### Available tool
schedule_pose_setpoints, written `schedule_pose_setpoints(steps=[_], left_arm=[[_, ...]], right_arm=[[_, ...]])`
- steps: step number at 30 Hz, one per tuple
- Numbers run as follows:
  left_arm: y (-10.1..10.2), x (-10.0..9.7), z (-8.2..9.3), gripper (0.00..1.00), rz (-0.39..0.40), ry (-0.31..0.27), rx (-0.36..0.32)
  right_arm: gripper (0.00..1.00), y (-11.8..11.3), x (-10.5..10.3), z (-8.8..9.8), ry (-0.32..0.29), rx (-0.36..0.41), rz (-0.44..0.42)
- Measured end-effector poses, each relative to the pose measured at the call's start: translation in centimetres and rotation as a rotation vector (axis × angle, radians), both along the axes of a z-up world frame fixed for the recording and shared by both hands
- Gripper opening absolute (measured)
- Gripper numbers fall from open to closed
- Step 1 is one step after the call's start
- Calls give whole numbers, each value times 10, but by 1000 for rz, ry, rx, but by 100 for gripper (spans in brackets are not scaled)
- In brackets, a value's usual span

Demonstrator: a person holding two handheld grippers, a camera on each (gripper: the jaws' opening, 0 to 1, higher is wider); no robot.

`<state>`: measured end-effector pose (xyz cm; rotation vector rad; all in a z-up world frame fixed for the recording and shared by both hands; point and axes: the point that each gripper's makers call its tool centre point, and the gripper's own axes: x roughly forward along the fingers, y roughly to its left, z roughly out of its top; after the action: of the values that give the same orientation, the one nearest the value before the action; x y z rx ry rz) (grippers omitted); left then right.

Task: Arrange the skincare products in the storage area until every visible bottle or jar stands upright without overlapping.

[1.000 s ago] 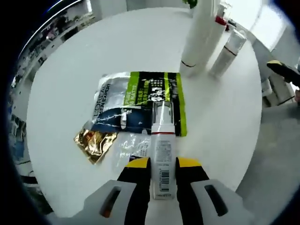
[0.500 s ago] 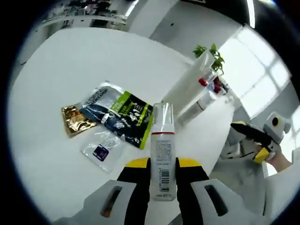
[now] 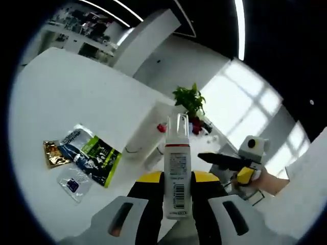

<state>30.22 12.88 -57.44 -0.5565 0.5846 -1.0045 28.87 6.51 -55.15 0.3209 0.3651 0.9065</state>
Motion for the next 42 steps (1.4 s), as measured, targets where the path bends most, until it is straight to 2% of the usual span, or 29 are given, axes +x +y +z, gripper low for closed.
schedule_pose_setpoints(steps=[3, 7, 10, 15, 20, 24, 31, 32, 37, 39, 40, 41, 42], left_arm=[[-7, -7, 17, 17, -26, -34, -52], [-15, -17, 40, 17, -56, -68, -132], [-22, -27, 53, 17, -98, -81, -193], [-29, -39, 59, 17, -134, -95, -214], [-34, -47, 61, 17, -158, -98, -226], [-36, -51, 64, 17, -171, -95, -240], [-42, -59, 72, 17, -205, -97, -263], [-43, -61, 74, 17, -214, -100, -267], [-46, -59, 78, 17, -209, -117, -272], [-46, -53, 75, 18, -183, -132, -240], [-45, -47, 72, 19, -153, -147, -199], [-45, -44, 70, 19, -142, -152, -166], [-47, -40, 68, 20, -127, -181, -112]], right_arm=[[59, 8, 2, 17, -7, 74, 48], [56, 18, 2, 29, -5, 115, 101], [55, 29, -3, 41, -1, 175, 152], [50, 40, -7, 60, 8, 280, 204], [41, 45, -13, 63, 12, 291, 245], [36, 45, -16, 71, 48, 377, 268], [23, 46, -27, 73, 47, 387, 298], [23, 45, -28, 76, 34, 391, 299], [21, 42, -27, 79, 44, 384, 263], [21, 40, -23, 77, 49, 360, 230], [21, 38, -19, 72, 52, 327, 202], [21, 35, -15, 71, 30, 289, 167], [20, 34, -12, 72, 1, 267, 138]])
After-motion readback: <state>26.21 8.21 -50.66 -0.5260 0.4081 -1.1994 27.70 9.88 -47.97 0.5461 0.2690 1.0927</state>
